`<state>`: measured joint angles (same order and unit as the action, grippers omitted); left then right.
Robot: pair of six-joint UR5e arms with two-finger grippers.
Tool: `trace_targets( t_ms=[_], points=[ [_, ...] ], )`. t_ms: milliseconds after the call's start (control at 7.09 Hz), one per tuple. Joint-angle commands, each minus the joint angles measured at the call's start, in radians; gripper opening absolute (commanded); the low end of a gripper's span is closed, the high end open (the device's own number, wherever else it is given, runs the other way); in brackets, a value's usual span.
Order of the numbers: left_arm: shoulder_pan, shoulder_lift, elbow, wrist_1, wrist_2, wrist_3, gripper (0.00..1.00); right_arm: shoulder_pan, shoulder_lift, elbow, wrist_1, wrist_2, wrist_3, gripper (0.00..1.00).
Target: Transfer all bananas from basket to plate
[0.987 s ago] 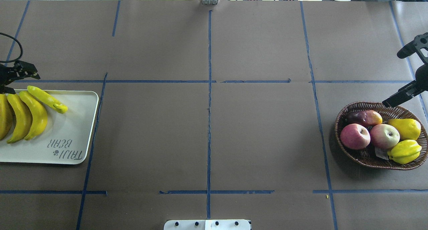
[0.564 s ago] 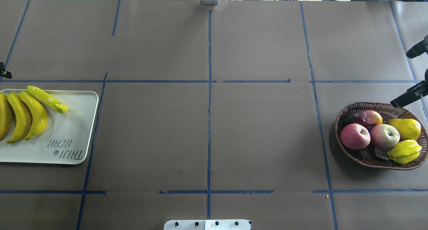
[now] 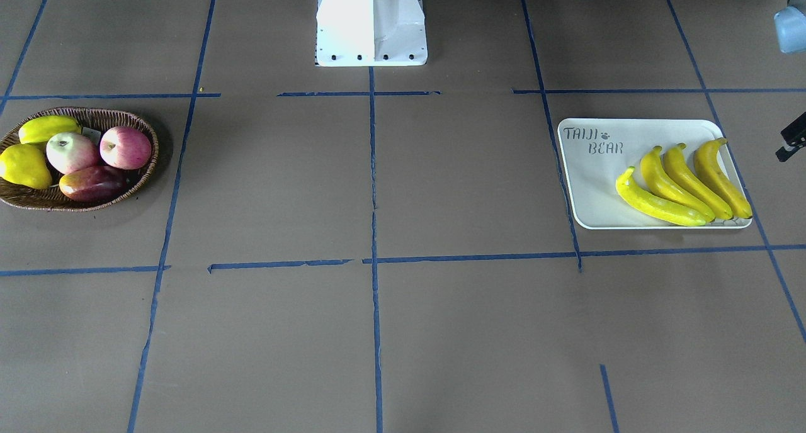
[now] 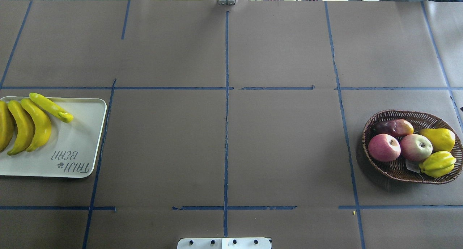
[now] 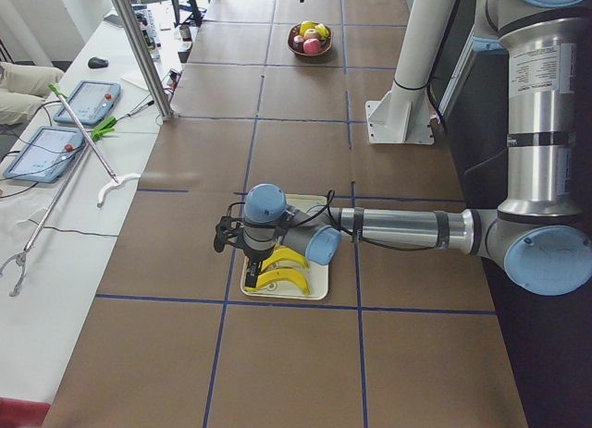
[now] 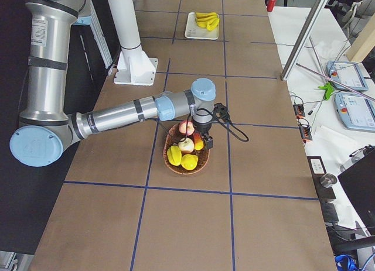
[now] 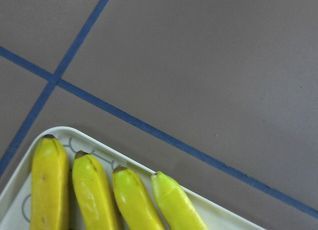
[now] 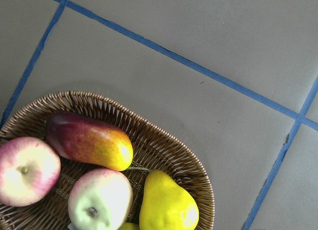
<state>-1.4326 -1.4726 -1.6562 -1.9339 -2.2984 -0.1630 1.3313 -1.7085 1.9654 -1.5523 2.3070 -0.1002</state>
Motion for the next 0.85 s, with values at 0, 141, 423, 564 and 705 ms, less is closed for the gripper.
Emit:
trace_targets(
  t_ms=[0,141,423,564,705],
  points=[
    [-0.072,-0.011,-0.026,0.256,-0.003,0.314,1.00,0.083,0.000,-0.060,0.000,0.031,-0.085,1.00],
    [-0.077,-0.011,-0.068,0.392,-0.003,0.338,1.00,0.120,-0.005,-0.077,0.000,0.031,-0.105,1.00],
    [-0.138,0.007,-0.102,0.483,-0.006,0.336,1.00,0.173,-0.043,-0.121,0.001,0.028,-0.098,0.99],
    [-0.138,0.011,-0.103,0.478,-0.004,0.329,1.00,0.175,-0.066,-0.129,0.001,0.022,-0.087,0.99],
    [-0.140,0.012,-0.097,0.474,-0.003,0.313,1.00,0.175,-0.097,-0.135,0.003,0.022,-0.060,0.98]
  ],
)
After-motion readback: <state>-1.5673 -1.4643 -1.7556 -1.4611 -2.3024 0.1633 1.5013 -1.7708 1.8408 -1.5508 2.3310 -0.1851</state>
